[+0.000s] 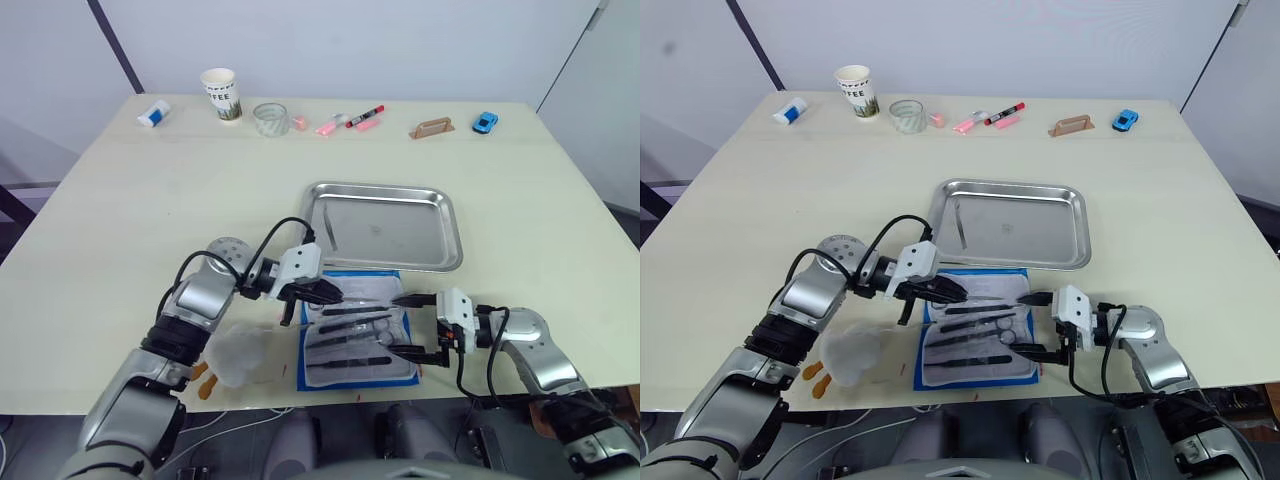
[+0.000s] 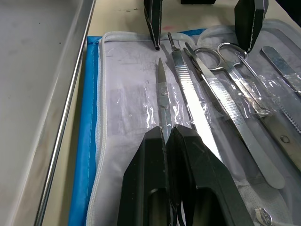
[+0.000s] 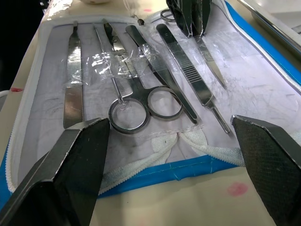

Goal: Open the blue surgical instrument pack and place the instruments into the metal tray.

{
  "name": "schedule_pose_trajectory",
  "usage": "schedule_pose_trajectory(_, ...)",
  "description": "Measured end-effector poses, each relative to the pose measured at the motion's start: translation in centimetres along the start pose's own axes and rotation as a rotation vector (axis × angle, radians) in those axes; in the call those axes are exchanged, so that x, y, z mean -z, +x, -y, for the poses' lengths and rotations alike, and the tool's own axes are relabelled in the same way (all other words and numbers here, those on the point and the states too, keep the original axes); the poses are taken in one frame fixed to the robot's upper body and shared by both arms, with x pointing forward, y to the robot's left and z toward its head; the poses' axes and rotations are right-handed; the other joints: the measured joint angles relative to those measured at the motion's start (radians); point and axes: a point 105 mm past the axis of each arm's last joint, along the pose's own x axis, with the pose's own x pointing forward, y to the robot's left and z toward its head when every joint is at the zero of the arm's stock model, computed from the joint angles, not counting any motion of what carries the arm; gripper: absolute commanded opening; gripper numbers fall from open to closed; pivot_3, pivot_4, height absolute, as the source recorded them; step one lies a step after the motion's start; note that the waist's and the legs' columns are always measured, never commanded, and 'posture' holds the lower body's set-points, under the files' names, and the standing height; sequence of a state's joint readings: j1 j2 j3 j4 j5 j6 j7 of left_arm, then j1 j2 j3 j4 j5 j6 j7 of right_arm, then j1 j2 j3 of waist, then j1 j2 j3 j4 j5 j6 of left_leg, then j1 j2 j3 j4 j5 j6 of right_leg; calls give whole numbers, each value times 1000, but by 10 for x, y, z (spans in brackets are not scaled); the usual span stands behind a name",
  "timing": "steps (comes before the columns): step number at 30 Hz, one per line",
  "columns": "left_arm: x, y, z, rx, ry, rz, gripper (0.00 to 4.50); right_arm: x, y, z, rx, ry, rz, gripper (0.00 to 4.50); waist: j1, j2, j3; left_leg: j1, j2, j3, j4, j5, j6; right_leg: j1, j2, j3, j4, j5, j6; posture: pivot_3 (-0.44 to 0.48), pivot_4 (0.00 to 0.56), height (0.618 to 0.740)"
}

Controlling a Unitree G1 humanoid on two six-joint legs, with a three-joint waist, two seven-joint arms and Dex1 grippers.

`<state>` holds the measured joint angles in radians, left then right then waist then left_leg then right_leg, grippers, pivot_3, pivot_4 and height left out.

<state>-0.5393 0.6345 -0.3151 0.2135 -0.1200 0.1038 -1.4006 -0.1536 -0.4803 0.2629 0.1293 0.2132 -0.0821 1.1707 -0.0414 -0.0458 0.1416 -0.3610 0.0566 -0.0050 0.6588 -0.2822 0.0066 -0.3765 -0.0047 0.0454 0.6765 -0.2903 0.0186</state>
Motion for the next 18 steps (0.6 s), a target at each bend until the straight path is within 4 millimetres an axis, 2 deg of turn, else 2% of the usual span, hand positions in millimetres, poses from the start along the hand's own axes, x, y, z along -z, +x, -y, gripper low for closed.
schedule_pose_trajectory(10, 5, -8, -1, -11, -38, -35, 63, -1, 2, 1, -3, 7, -19, 4500, -1, 0, 0, 1, 1, -1, -1, 0, 0, 0, 2, 1, 0, -1, -1, 0, 150, 740)
schedule_pose_trajectory(18, 1, -12, -1, -29, -90, -70, 63, -1, 3, 1, -4, 6, -21, 4500, -2, 0, 0, 2, 1, 0, -3, 0, 0, 0, 3, 2, 0, -3, 1, 0, 150, 740)
